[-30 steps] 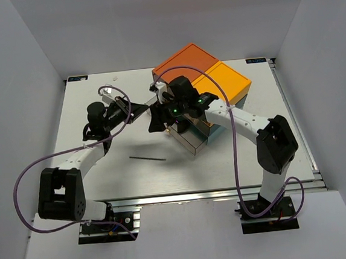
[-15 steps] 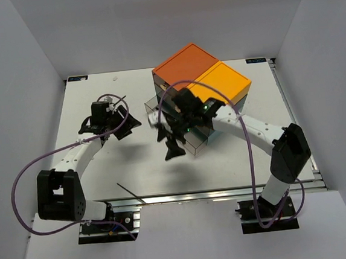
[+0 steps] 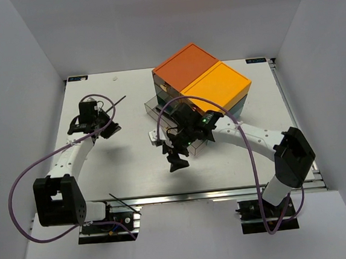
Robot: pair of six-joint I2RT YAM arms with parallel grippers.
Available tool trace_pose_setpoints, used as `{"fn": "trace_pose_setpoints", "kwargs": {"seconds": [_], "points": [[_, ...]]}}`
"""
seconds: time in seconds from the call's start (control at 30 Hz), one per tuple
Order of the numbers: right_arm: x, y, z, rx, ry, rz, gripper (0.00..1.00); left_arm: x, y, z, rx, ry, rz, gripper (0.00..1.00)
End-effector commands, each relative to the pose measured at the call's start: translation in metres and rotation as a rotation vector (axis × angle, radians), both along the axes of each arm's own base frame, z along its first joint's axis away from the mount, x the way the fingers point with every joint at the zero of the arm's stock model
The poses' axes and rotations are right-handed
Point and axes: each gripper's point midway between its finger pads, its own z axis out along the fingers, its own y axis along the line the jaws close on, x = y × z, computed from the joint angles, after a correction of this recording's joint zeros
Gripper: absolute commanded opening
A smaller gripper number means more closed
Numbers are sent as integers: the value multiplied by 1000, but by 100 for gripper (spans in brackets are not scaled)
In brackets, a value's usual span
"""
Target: Organize the makeup
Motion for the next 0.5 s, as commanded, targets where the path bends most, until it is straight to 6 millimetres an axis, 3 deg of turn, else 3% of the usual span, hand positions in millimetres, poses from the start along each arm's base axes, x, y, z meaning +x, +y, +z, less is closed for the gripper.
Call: {"fn": "trace_pose_setpoints", "kwargs": {"seconds": [0.0,0.33,0.43,0.47], "points": [[5,11,18,50,-31,-28,84,1,3,17,15,-48,-1,0],[0,20,16,20,24,-110,82,0,4,22,13,-65,3,0],[-16,32,13,-34,55,-193,76,3,8,34,21,-93,11,35],[-22,35,9,-56,53,-218,75,5,9,40,26,-108,17,58]]}}
